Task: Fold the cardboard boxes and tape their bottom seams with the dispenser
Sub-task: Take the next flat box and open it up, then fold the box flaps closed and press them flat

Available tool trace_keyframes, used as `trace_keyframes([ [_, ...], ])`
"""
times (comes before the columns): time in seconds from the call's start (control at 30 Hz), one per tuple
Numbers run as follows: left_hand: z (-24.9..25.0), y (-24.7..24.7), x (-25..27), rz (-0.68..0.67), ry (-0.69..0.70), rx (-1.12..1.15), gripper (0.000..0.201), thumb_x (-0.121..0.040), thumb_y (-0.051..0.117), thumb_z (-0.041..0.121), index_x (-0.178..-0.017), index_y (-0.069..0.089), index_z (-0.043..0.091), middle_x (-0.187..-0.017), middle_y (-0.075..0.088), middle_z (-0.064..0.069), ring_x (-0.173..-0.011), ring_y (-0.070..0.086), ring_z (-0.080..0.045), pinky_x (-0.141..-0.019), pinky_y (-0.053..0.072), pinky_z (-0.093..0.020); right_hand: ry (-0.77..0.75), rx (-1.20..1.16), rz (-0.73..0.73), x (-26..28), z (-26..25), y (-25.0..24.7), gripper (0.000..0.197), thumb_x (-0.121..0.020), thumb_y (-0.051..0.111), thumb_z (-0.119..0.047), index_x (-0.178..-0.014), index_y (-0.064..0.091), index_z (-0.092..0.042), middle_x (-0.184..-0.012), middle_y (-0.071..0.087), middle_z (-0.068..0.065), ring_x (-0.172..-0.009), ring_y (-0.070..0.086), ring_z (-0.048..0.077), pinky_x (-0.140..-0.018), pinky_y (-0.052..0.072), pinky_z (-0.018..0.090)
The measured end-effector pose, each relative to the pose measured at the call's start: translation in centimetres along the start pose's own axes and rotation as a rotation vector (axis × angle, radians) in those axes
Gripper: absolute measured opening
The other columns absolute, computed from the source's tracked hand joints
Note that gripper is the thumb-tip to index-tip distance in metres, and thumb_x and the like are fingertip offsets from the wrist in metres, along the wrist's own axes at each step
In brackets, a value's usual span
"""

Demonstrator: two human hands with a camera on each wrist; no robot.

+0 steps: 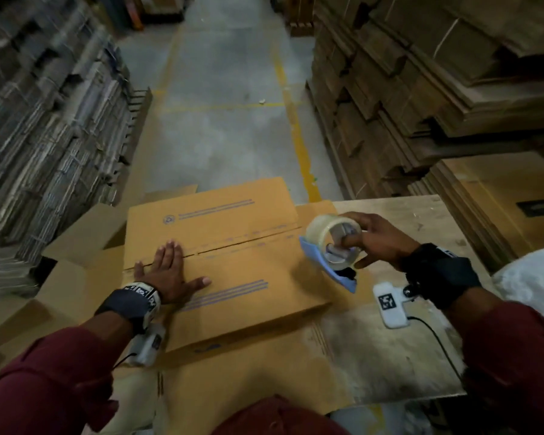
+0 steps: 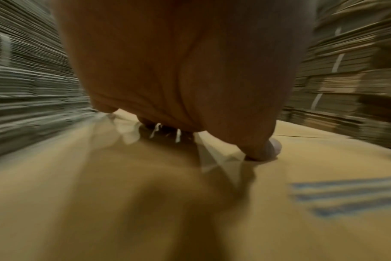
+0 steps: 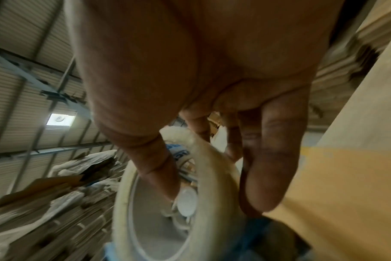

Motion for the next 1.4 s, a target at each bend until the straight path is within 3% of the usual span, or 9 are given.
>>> trace_keyframes([
  [0.4, -6.2, 1.0, 2.3, 0.006, -0.019, 0.117, 0.116, -0.083, 0.018, 0.093, -0.161, -0.023, 0.017, -0.165, -0.035, -0.002, -0.156, -0.025, -0.025, -0.12, -0.012, -0.067, 0.059, -0.444, -0.043, -4.7, -8.4, 15.3, 0.026, -0.09, 0.072, -0.014, -0.111, 0.059, -0.007, -0.103, 0.076, 0.013, -0.093, 0.074, 0.04, -0.072, 0.06, 0.035],
  [0.57, -7.3, -5.4, 5.7, 0.167, 0.07, 0.622, 0.12, -0.078, 0.022, 0.097, -0.162, 0.025, 0.011, -0.171, 0.019, -0.01, -0.158, 0.019, -0.026, -0.125, 0.017, -0.057, 0.0, -0.539, -0.071, -5.7, -10.0, 19.7, 0.026, -0.086, 0.072, -0.008, -0.101, 0.051, -0.013, -0.106, 0.075, 0.011, -0.099, 0.072, 0.035, -0.086, 0.058, 0.044],
  [0.63, -7.7, -7.3, 7.9, 0.261, 0.125, 1.022, 0.092, -0.088, 0.033, 0.086, -0.133, 0.064, 0.012, -0.148, 0.057, -0.007, -0.14, 0.049, -0.025, -0.116, 0.037, -0.044, -0.046, -0.587, -0.093, -6.0, -10.4, 21.4, 0.023, -0.087, 0.069, -0.003, -0.104, 0.056, -0.011, -0.103, 0.068, 0.013, -0.103, 0.068, 0.034, -0.087, 0.056, 0.049],
  [0.7, -7.5, -7.9, 9.8, 0.289, 0.096, 1.187, 0.055, -0.093, 0.038, 0.079, -0.081, 0.047, 0.026, -0.108, 0.07, -0.003, -0.111, 0.063, -0.023, -0.099, 0.045, -0.041, -0.086, -0.663, -0.117, -6.0, -10.9, 23.3, 0.029, -0.088, 0.063, 0.005, -0.114, 0.06, -0.008, -0.106, 0.066, 0.015, -0.104, 0.065, 0.034, -0.087, 0.051, 0.05],
  [0.8, -7.7, -8.2, 10.8, 0.351, 0.1, 1.249, 0.089, -0.088, 0.038, 0.087, -0.109, 0.069, 0.006, -0.112, 0.07, -0.014, -0.113, 0.065, -0.032, -0.101, 0.05, -0.047, -0.105, -0.763, -0.183, -5.6, -11.8, 26.5, 0.043, -0.082, 0.069, 0.003, -0.124, 0.059, -0.001, -0.112, 0.068, 0.019, -0.106, 0.067, 0.036, -0.092, 0.053, 0.051],
  [1.0, -6.9, -5.4, 11.4, -0.18, -0.011, 1.942, 0.06, -0.095, 0.064, 0.06, -0.13, 0.066, 0.012, -0.12, 0.074, -0.018, -0.101, 0.075, -0.038, -0.079, 0.063, -0.045, -0.066, -0.858, -0.227, -5.2, -13.0, 30.1, 0.027, -0.091, 0.059, 0.006, -0.116, 0.064, -0.002, -0.109, 0.073, 0.018, -0.102, 0.072, 0.035, -0.078, 0.062, 0.039],
  [1.13, -8.2, -5.9, 11.3, -0.108, -0.041, 2.049, 0.048, -0.091, 0.077, 0.034, -0.127, 0.068, 0.004, -0.111, 0.073, -0.019, -0.091, 0.076, -0.035, -0.074, 0.065, -0.043, -0.132, -0.562, -0.207, -5.5, -13.1, 30.0, 0.072, -0.076, 0.082, 0.003, -0.139, 0.054, -0.017, -0.128, 0.067, 0.017, -0.119, 0.064, 0.041, -0.089, 0.059, 0.053],
  [1.23, -9.1, -6.2, 11.4, -0.075, -0.076, 2.0, 0.04, -0.089, 0.08, 0.023, -0.118, 0.068, -0.002, -0.097, 0.073, -0.022, -0.084, 0.075, -0.037, -0.074, 0.066, -0.044, -0.389, -0.125, -0.184, -5.0, -15.6, 27.8, 0.105, -0.066, 0.095, -0.008, -0.15, 0.039, -0.035, -0.132, 0.064, -0.005, -0.117, 0.066, 0.015, -0.092, 0.059, 0.037],
  [1.4, -8.9, -7.0, 11.0, -0.011, -0.058, 1.904, 0.039, -0.087, 0.083, 0.011, -0.117, 0.068, -0.008, -0.107, 0.075, -0.021, -0.087, 0.077, -0.031, -0.065, 0.065, -0.036, -0.61, 0.668, -0.305, -5.0, -17.5, 27.7, 0.11, -0.065, 0.085, -0.046, -0.155, 0.022, -0.05, -0.142, 0.056, -0.013, -0.123, 0.059, 0.011, -0.1, 0.053, 0.04],
])
Point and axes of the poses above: each hand's wrist, its own x-axis away from the middle knuckle, its own y-axis out of the palm, z = x × y, the point moved 7 cm from there along -x, towards the middle knuckle
